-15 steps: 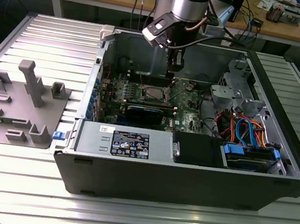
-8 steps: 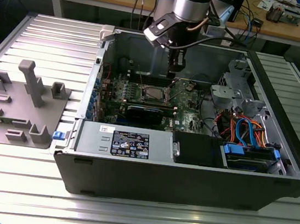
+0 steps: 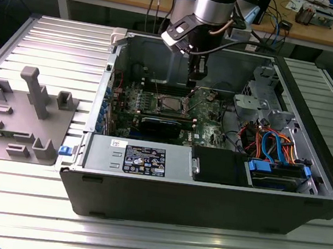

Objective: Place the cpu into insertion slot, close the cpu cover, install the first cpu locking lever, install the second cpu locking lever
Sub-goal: 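Close the cpu cover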

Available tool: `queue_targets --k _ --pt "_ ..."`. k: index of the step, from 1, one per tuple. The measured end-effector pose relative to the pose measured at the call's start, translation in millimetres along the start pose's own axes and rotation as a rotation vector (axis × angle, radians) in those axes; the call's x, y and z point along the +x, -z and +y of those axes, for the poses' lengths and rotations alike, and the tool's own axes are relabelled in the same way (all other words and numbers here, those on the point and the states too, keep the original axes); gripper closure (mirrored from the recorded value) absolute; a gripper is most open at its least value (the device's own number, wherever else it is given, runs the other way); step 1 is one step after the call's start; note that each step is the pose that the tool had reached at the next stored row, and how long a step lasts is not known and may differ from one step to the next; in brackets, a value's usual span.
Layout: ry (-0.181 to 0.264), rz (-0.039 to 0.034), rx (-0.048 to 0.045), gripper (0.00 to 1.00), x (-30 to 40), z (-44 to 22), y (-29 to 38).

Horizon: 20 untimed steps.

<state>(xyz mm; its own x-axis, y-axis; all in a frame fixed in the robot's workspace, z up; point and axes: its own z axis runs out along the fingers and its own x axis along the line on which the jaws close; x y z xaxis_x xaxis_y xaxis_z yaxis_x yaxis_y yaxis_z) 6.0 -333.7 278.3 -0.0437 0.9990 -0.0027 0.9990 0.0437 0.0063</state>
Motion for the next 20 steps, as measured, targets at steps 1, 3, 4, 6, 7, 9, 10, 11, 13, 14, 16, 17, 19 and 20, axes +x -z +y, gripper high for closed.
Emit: queue_targets --k 1,3,4,6,7,9,10,11,13,14,16,17,19,20 --pt "0.000 0.0000 0.0000 0.89 0.0 0.3 0.0" --pt "0.000 -0.0001 0.0000 0.89 -0.1 1.6 0.0" --pt "0.000 0.0000 0.0000 0.89 -0.1 2.2 0.0" --pt "0.000 -0.0001 0.0000 0.89 -0.2 3.5 0.0" --pt "0.000 -0.0001 0.0000 0.89 -0.2 4.4 0.0" --pt "0.000 0.0000 0.0000 0.89 -0.2 5.3 -0.1" --pt "0.000 -0.0001 0.0000 0.89 -0.2 5.6 0.0" --pt "0.000 -0.0002 0.0001 0.89 -0.3 5.7 0.0" --pt "0.000 -0.0001 0.0000 0.89 -0.3 6.1 0.0" --pt "0.000 -0.0001 0.0000 0.89 -0.3 6.1 0.0" --pt "0.000 -0.0001 0.0000 0.89 -0.3 6.2 0.0" --pt "0.000 -0.0001 0.0000 0.89 -0.3 6.2 0.0" --pt "0.000 -0.0001 0.0000 0.89 -0.3 6.2 0.0" --pt "0.000 -0.0001 0.0000 0.89 -0.3 6.8 -0.1"
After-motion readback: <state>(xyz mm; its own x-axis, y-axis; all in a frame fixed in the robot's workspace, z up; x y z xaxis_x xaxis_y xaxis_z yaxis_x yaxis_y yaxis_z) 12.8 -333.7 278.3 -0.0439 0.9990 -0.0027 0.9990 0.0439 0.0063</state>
